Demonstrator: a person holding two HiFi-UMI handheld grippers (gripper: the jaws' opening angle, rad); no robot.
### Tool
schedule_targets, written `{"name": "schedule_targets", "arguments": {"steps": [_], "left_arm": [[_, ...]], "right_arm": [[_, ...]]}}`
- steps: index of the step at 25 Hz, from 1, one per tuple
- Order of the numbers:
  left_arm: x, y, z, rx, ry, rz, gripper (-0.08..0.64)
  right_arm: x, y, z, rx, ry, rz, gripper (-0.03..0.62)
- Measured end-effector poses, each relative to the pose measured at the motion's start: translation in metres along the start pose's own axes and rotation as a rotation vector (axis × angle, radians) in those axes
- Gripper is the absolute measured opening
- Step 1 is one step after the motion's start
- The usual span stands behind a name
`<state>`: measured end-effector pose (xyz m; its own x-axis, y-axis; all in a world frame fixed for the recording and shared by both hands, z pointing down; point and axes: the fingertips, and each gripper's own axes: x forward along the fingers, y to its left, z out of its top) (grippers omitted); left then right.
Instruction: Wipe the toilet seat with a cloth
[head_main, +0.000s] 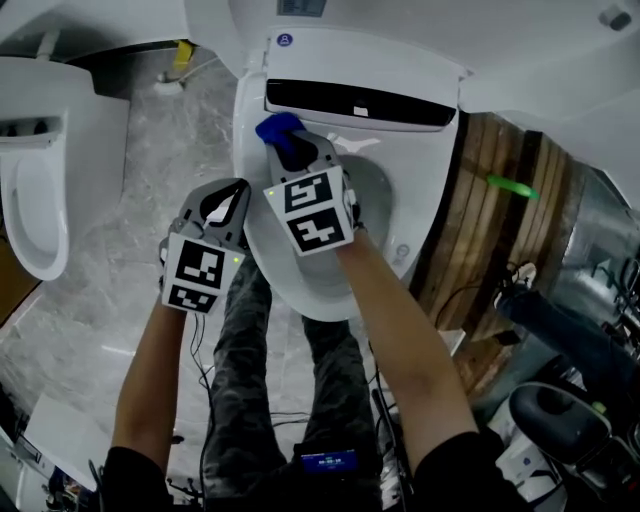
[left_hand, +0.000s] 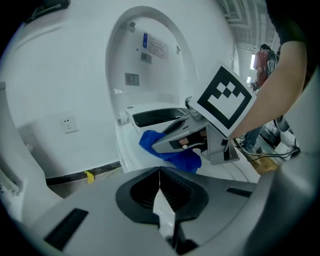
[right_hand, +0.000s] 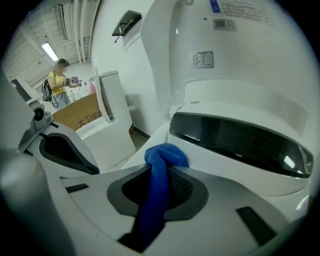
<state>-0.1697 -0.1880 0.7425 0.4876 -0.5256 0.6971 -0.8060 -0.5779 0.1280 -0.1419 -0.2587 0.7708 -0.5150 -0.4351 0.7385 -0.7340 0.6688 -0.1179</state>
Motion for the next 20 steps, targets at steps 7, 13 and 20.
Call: {"name": "schedule_targets", "arguments": {"steps": [7, 13, 20], "left_arm": [[-0.013, 0.009, -0.008, 0.016, 0.005, -0.04, 0.012], [-0.018, 0.006, -0.021, 0.001, 0.023, -0.067, 0.012], [-0.018, -0.011, -0.038, -0.037, 0.018, -0.053, 0.012]], "right_arm": [[0.001, 0.02, -0.001, 0.066, -0.009, 0.03, 0.054], [-0.004, 0.047, -0.015, 0.093, 0.022, 0.113, 0.054], [-0.015, 0.061, -0.029, 0.073, 0.014, 0.158, 0.054]]}}
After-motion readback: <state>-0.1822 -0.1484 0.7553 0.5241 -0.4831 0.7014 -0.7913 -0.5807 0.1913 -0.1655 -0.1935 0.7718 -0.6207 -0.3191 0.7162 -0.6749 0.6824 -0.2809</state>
